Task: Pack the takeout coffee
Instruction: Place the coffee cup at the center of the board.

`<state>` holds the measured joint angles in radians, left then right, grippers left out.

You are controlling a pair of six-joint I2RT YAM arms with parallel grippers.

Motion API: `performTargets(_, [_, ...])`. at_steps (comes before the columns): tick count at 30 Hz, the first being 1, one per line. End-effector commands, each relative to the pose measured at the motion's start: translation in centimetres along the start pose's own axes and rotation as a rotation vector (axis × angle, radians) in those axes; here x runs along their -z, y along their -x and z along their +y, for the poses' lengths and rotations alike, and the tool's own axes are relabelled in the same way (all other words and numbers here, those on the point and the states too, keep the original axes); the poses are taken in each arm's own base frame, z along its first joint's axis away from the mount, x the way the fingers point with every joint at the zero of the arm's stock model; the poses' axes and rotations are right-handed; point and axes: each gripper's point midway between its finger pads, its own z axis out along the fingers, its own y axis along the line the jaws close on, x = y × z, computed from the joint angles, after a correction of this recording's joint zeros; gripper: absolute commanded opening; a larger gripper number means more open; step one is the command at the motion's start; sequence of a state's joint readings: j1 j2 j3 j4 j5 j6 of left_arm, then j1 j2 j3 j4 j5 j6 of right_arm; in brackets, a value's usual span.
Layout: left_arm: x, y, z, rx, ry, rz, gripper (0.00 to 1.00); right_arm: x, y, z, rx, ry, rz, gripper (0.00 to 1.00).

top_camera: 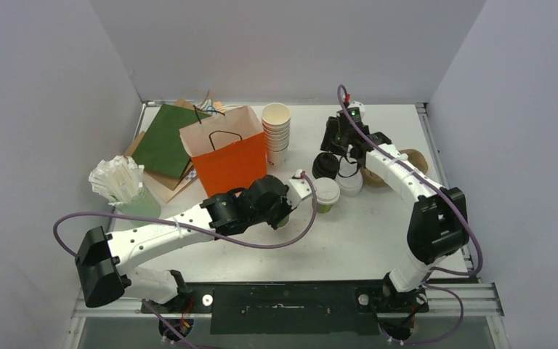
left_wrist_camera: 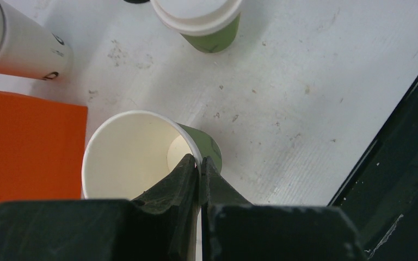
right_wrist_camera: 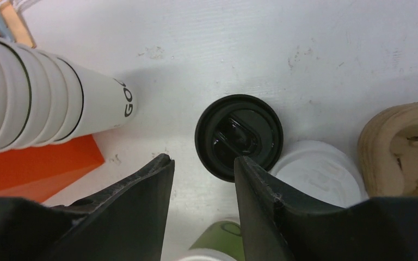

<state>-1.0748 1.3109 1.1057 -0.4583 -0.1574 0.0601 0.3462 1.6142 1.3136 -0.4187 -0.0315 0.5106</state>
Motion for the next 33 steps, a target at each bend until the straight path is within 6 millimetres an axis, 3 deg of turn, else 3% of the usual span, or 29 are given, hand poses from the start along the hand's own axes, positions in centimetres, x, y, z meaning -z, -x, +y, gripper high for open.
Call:
performTargets(1, [-1.3, 1.7, -1.4, 0.065, -0.030, -0.130, 0.00, -0.8, 2.4, 1.5, -0.079, -0.150, -0.132, 0.45])
performTargets(10, [-3.5, -0.2, -3.0, 0.079, -0.052, -0.149, 0.00, -5.4, 0.6, 1.6, -0.157, -0.233, -0.080, 0.42])
performTargets(15, [-5.0, -1.6, -3.9, 0.044, -0.054, -0.107, 0.00, -6.1, 0.3, 0.3, -0.169, -0.298, -0.103, 0.38])
performTargets(26, [-6.7, -3.4, -5.4, -0.041, -0.008, -0.056, 0.00, -7.3, -1.0, -0.3, -0.165, -0.321, -0.071, 0.36])
performTargets(33, [-6.4, -2.9, -5.9, -0.026, -0.022, -0.043, 0.21, -7.6, -1.8, -0.8, -0.166, -0.338, -0.059, 0.34])
